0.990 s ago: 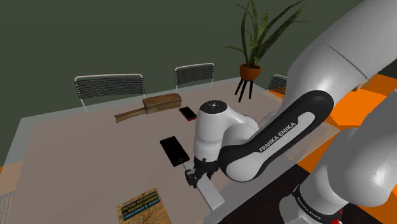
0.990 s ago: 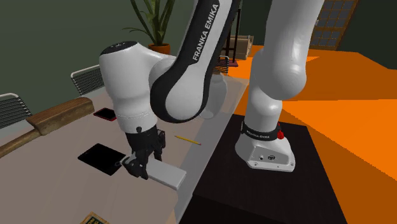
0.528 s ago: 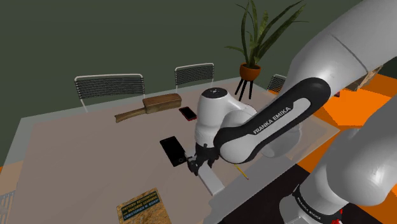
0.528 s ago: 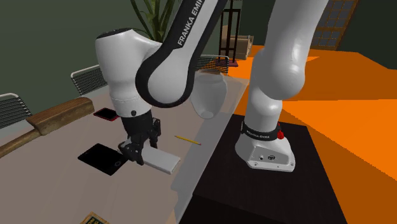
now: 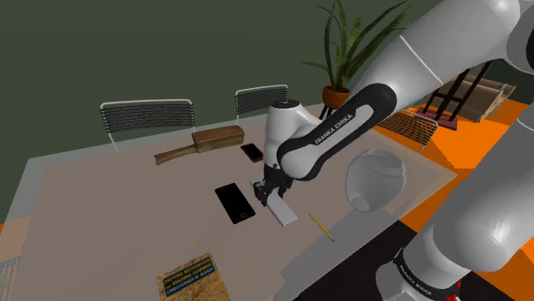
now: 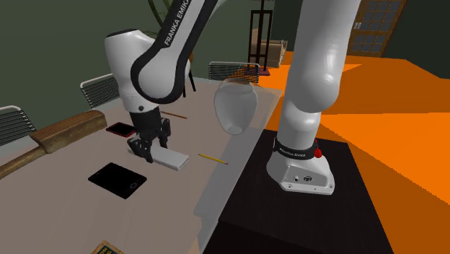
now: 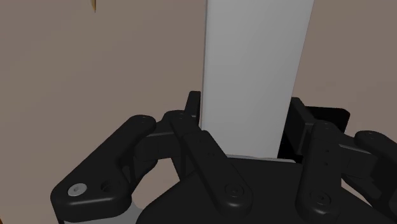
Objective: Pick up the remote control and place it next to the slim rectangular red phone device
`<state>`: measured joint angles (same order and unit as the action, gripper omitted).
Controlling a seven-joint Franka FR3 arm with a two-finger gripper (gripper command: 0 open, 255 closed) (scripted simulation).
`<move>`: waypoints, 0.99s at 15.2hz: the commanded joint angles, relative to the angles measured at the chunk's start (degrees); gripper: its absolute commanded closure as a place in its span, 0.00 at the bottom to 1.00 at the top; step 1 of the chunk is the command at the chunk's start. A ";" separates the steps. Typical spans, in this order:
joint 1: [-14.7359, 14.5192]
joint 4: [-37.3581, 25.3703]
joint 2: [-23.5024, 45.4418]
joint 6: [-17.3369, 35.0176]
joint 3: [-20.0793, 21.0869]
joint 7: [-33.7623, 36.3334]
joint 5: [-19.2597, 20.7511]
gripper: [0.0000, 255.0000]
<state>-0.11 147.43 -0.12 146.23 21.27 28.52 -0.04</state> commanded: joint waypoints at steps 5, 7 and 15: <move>4.22 -7.56 5.43 -2.38 -4.19 -6.07 3.03 1.00; 5.43 -10.70 7.70 -3.32 -5.41 -7.91 3.88 1.00; 9.52 -25.59 17.70 -8.34 -9.23 -14.82 6.03 1.00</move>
<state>8.70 123.81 16.44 138.74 12.54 14.95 5.87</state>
